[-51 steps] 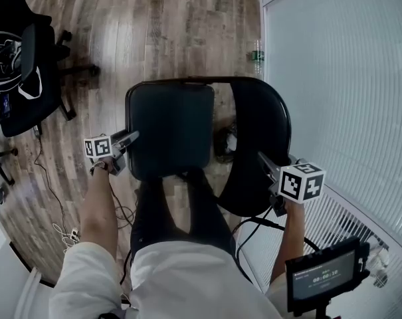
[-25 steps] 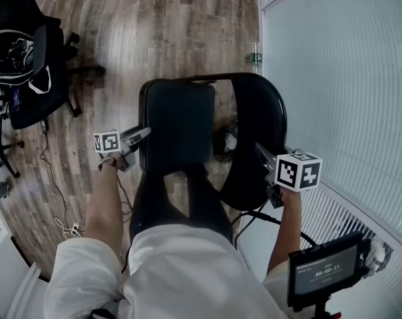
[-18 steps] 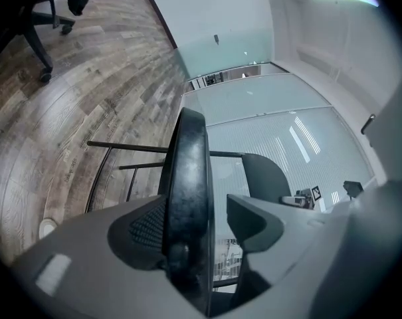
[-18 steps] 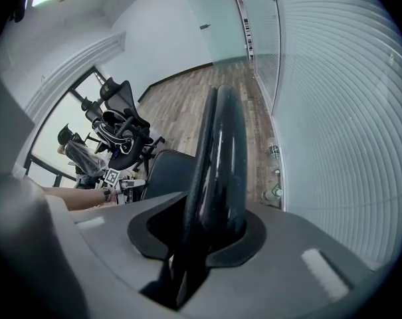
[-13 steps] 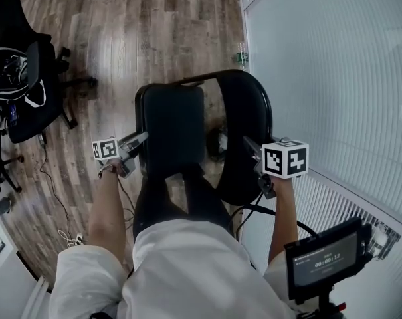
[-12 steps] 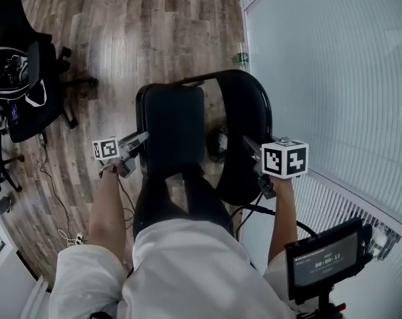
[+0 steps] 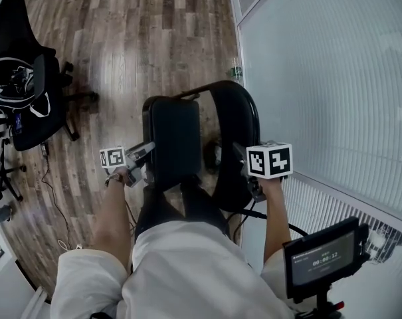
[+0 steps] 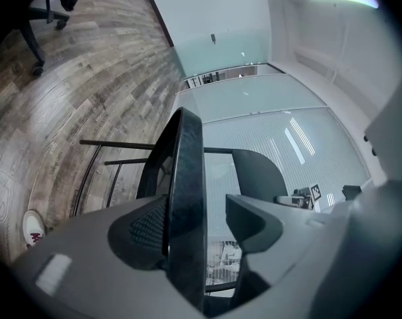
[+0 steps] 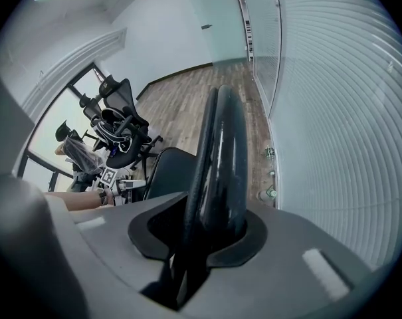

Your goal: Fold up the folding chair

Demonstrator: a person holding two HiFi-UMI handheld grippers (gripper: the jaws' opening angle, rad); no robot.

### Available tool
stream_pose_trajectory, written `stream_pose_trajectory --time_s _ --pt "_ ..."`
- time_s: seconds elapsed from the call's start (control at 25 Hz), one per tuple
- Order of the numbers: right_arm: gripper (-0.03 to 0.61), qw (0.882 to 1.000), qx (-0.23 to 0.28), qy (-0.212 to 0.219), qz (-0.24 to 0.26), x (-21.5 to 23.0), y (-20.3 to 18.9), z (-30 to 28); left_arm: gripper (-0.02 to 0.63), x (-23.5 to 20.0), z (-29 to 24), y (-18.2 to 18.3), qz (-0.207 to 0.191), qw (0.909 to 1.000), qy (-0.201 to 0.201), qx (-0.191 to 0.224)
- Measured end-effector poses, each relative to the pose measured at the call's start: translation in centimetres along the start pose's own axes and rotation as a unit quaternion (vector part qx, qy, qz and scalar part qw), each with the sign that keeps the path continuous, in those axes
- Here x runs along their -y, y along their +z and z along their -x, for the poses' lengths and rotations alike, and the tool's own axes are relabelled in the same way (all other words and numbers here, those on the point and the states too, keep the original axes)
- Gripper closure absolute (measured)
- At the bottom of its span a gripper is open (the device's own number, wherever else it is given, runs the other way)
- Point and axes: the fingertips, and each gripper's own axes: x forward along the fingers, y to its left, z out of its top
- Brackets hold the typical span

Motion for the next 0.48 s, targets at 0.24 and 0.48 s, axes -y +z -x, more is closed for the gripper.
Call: stream_pose_trajectory --time_s 0.24,0.48 --pt "0.5 1.0 0.006 -0.016 -0.002 -0.3 0.2 3.2 0.36 3.6 -1.0 -0.6 -0.006 1.0 -0.002 -0.002" --pt "0.497 1.0 0.006 -0.026 -0.001 -1.4 0.1 3.9 0.36 5.3 -1.4 -1.3 -0.006 0.9999 -0.013 -0.005"
